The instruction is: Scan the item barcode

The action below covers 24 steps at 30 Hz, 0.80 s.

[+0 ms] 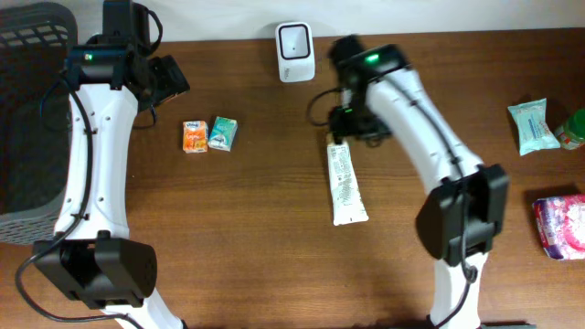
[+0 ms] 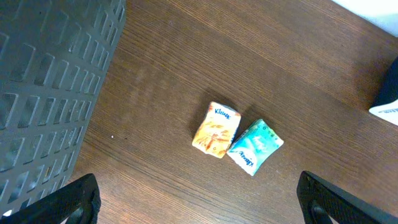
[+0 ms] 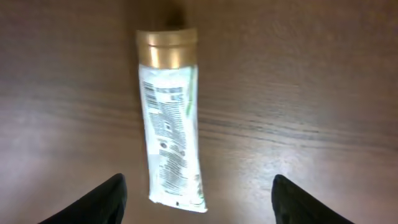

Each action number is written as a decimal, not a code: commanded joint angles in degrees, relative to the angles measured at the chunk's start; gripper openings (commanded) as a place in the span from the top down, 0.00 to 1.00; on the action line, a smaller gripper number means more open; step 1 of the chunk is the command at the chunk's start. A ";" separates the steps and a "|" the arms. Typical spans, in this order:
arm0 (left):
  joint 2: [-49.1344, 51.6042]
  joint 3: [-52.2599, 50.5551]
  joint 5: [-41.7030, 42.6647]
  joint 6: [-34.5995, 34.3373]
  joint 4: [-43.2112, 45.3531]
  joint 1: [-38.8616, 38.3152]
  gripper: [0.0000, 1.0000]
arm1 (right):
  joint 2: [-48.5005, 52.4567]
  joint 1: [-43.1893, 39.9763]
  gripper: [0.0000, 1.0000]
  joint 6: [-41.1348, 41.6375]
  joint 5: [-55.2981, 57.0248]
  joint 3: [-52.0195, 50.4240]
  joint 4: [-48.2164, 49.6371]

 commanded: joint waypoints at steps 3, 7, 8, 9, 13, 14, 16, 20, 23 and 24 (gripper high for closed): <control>0.02 -0.02 -0.42 -0.52 -0.07 0.20 0.01 | -0.28 -9.86 0.30 -16.22 -21.11 -11.61 4.52; 0.02 -0.02 -0.39 -0.52 -0.07 0.11 0.01 | -0.28 -11.41 0.30 -20.87 -30.18 -21.35 12.15; 0.04 -0.02 -0.39 -0.52 -0.07 0.13 0.01 | -0.28 -11.34 0.30 -22.21 -32.74 -24.17 13.84; 0.02 -0.02 -0.42 -0.52 -0.07 0.13 0.01 | -0.28 -11.34 0.30 -22.18 -32.94 -25.94 14.88; 0.02 -0.02 -0.39 -0.52 -0.07 0.26 0.01 | -0.28 -11.34 0.45 -22.14 -34.05 -32.65 19.78; 0.02 -0.02 -0.42 -0.52 -0.07 0.22 0.01 | -0.28 -11.32 0.48 -22.14 -34.07 -33.68 20.72; 0.02 -0.02 -0.42 -0.50 -0.07 0.22 0.01 | -0.28 -11.15 0.63 -20.90 -34.45 -35.82 23.56; 0.02 -0.02 -0.42 -0.50 -0.07 0.26 0.01 | -0.35 -10.14 0.95 -18.01 -40.83 -36.04 27.04; 0.02 -0.02 -0.42 -0.52 -0.07 0.22 0.01 | -0.35 -10.21 0.96 -17.18 -47.82 -31.56 28.57; 0.02 -0.02 -0.42 -0.50 -0.07 0.22 0.01 | -0.46 -10.19 0.96 -17.20 -49.59 -28.33 27.96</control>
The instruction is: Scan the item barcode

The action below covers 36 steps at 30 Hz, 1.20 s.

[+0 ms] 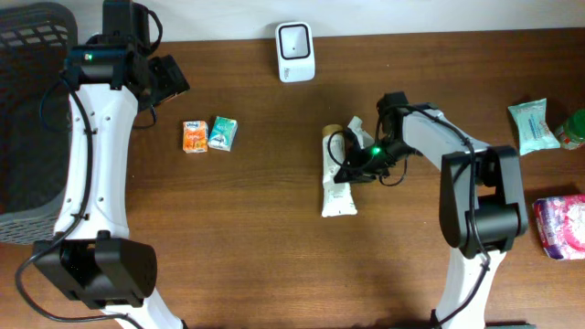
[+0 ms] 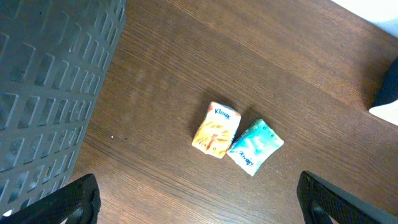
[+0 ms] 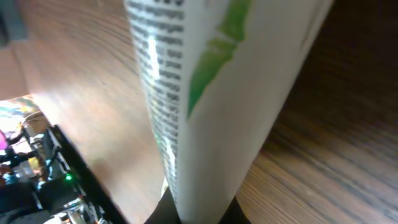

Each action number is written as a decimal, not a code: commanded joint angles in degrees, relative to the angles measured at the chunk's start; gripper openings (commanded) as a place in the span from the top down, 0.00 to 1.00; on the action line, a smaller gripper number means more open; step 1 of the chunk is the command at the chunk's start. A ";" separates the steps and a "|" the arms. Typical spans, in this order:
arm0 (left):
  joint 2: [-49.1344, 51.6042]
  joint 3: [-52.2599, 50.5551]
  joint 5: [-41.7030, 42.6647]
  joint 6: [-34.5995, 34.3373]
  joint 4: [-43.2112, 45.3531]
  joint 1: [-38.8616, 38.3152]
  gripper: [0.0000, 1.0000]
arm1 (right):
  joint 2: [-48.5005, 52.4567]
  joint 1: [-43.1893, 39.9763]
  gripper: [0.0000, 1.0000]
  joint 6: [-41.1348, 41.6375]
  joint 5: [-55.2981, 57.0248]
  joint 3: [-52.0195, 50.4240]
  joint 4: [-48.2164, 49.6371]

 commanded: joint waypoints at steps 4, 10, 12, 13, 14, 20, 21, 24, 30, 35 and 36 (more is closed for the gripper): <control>0.04 -0.02 -0.42 -0.52 -0.09 0.20 0.01 | -0.70 1.25 0.96 -2.73 -7.98 18.08 -1.73; 0.02 -0.02 -0.42 -0.52 -0.07 0.20 0.01 | -1.33 4.46 0.96 -11.87 -9.51 31.80 -1.07; 0.02 -0.02 -0.42 -0.52 -0.07 0.20 0.01 | -1.33 4.46 0.96 -11.87 -9.51 31.80 -0.55; 0.02 -0.02 -0.42 -0.52 -0.07 0.20 0.01 | -1.31 4.46 0.96 -11.87 -9.51 31.80 -0.52; 0.02 -0.02 -0.42 -0.50 -0.07 0.20 0.01 | -1.31 4.46 0.96 -11.87 -9.51 31.80 -0.44; 0.02 -0.02 -0.42 -0.52 -0.07 0.20 0.01 | -1.31 4.44 0.96 -11.26 -9.18 31.80 -0.44; 0.02 -0.02 -0.42 -0.52 -0.07 0.24 0.01 | -1.31 4.44 0.96 -5.81 -3.45 31.80 -0.46; 0.02 -0.02 -0.42 -0.52 -0.07 0.24 0.01 | -1.31 4.55 0.96 12.46 27.98 31.80 -5.97; 0.02 -0.02 -0.42 -0.50 -0.07 0.24 0.01 | -0.55 6.10 0.96 27.89 63.01 30.64 -20.63; 0.02 -0.02 -0.42 -0.52 -0.07 0.24 0.01 | 1.44 9.68 0.96 30.47 74.64 20.41 -20.41; 0.02 -0.02 -0.42 -0.52 -0.07 0.24 0.01 | 1.75 9.92 0.96 30.45 75.06 19.15 -20.26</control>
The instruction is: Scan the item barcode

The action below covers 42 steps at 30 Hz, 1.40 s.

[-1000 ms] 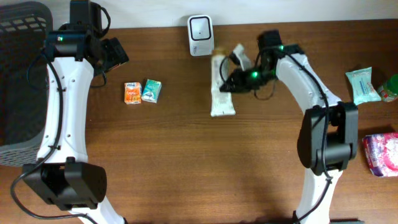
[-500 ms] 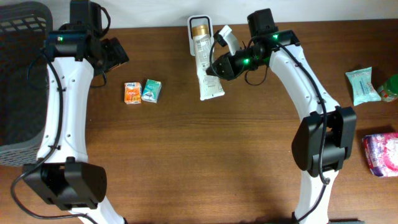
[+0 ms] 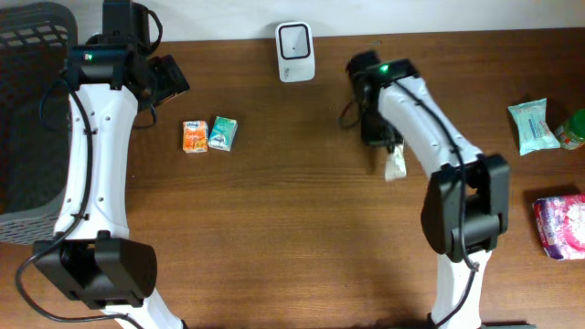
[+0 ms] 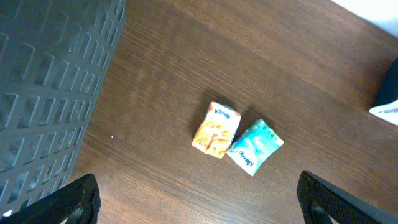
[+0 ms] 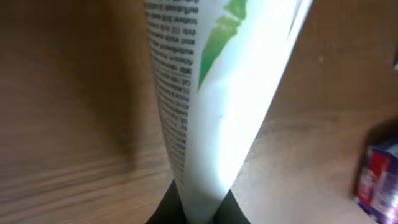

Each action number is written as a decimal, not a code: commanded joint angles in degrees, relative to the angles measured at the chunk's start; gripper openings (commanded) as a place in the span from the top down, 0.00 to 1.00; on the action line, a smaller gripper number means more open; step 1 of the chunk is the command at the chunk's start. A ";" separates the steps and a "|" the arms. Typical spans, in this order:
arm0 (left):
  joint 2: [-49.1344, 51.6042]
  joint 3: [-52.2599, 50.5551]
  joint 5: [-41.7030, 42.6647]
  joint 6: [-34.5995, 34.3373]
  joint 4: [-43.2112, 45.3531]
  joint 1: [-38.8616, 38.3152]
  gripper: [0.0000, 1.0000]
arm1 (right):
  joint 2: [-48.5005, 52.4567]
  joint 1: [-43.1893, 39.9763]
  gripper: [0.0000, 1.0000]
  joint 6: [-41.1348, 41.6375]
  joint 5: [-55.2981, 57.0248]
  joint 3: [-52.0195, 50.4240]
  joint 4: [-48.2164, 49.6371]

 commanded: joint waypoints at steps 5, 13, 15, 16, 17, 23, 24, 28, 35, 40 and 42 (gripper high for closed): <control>0.02 -0.02 -0.42 -0.50 -0.02 0.24 0.01 | 5.20 2.97 0.96 2.34 8.59 -6.67 0.83; 0.02 -0.02 -0.42 -0.52 -0.02 0.24 0.01 | 5.92 14.95 0.47 2.34 -2.25 -4.50 5.22; 0.02 -0.02 -0.42 -0.52 -0.02 0.24 0.01 | 5.86 14.84 0.43 2.36 -2.69 0.26 2.01; 0.02 -0.02 -0.42 -0.52 -0.02 0.24 0.01 | 5.81 13.75 0.38 2.36 -3.26 3.72 -0.46; 0.02 -0.02 -0.42 -0.52 -0.02 0.24 0.01 | 5.81 11.52 0.33 2.32 -4.83 8.00 -3.28; 0.02 -0.02 -0.42 -0.52 -0.02 0.24 0.01 | 5.95 -4.04 0.28 -11.47 -25.07 11.58 -5.92; 0.04 -0.02 -0.42 -0.50 -0.02 0.24 0.01 | 5.95 -5.35 0.34 -11.89 -26.03 10.86 -5.88; 0.02 -0.02 -0.42 -0.52 -0.02 0.24 0.01 | 6.27 -6.75 0.35 -15.37 -26.38 9.29 -5.75; 0.02 -0.02 -0.42 -0.52 -0.02 0.24 0.01 | 7.76 -16.81 0.35 -34.29 -54.01 6.62 -6.47; 0.02 -0.02 -0.42 -0.52 -0.02 0.24 0.01 | 7.76 -21.68 0.36 -38.42 -60.37 -6.08 0.37; 0.02 -0.02 -0.42 -0.50 -0.02 0.24 0.01 | 7.76 -21.70 0.40 -38.45 -63.08 -9.33 4.09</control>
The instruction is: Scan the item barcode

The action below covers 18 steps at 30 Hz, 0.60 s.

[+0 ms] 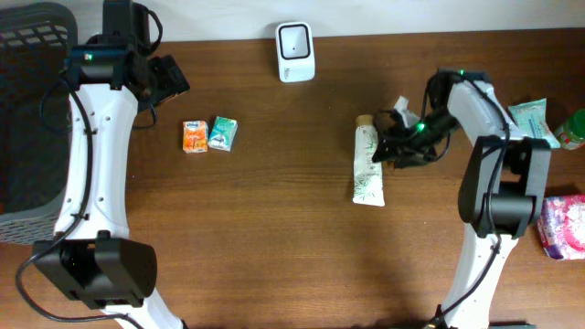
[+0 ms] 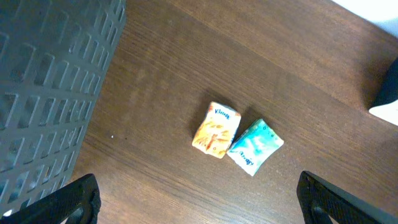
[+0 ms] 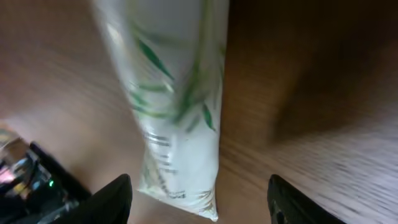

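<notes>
A white tube (image 1: 367, 169) with a gold cap lies flat on the table right of centre, its green-leaf face up. In the right wrist view the tube (image 3: 171, 93) stretches away between my spread fingers. My right gripper (image 1: 394, 148) is low beside its right edge, open (image 3: 199, 202) and holding nothing. The white barcode scanner (image 1: 295, 39) stands at the back centre. My left gripper (image 1: 170, 77) hangs open at the back left, nothing between its fingers (image 2: 74, 200).
An orange tissue pack (image 1: 194, 136) and a teal one (image 1: 222, 132) lie left of centre. A dark mesh basket (image 1: 27, 110) fills the left side. A wipes pack (image 1: 533, 124), a green bottle (image 1: 574, 128) and a pink pack (image 1: 561, 225) sit at the right edge.
My right gripper held the tube on end right of the scanner. Now the tube lies flat on the table, further forward, and the gripper is open beside it. The left arm has not moved.
First the tube lay at centre, text face up, my right gripper open over it. Then the gripper was shut on it low at the table, then held it on end right of the scanner. Now it lies released, leaf face up, further right than at first.
</notes>
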Each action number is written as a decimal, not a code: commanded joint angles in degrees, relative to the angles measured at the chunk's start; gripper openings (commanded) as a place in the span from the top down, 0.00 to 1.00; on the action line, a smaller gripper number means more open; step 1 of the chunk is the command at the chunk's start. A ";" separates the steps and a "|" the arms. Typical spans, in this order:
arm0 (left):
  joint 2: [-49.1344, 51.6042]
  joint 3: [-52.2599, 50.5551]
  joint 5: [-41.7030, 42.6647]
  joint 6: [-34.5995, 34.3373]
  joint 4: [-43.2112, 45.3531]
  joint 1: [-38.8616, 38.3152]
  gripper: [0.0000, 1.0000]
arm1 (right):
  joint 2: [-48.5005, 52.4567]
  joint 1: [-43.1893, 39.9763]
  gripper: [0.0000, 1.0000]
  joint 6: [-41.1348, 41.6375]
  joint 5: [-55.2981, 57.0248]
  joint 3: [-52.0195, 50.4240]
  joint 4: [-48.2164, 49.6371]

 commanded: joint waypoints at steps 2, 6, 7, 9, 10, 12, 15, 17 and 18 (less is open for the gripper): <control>0.02 -0.02 -0.42 -0.55 -0.04 0.24 0.01 | 0.79 -0.02 0.42 -2.01 -9.27 -6.97 6.97; 0.02 -0.02 -0.42 -0.52 -0.04 0.24 0.01 | 0.79 1.62 0.63 -1.60 -12.24 -11.17 12.33; 0.02 -0.02 -0.42 -0.55 -0.04 0.24 0.01 | 0.76 2.38 0.71 -1.55 -13.14 -11.10 12.85; 0.02 -0.02 -0.42 -0.55 -0.04 0.24 0.01 | 0.76 3.80 0.89 1.62 -13.44 -9.77 13.77; 0.02 -0.02 -0.42 -0.55 -0.04 0.24 0.01 | 0.74 4.50 0.96 3.58 -13.44 -7.82 13.60; 0.02 -0.02 -0.42 -0.55 -0.04 0.24 0.01 | 0.66 5.95 0.96 5.33 -13.29 -2.56 12.61; 0.02 -0.02 -0.39 -0.52 -0.04 0.24 0.01 | 0.66 10.43 0.96 11.61 -8.66 9.99 13.46; 0.04 -0.02 -0.39 -0.55 -0.04 0.24 0.01 | 0.66 14.05 0.96 19.10 -4.35 17.16 20.52; 0.02 -0.02 -0.42 -0.52 -0.04 0.24 0.01 | 0.66 15.43 0.96 22.84 -3.85 18.64 26.32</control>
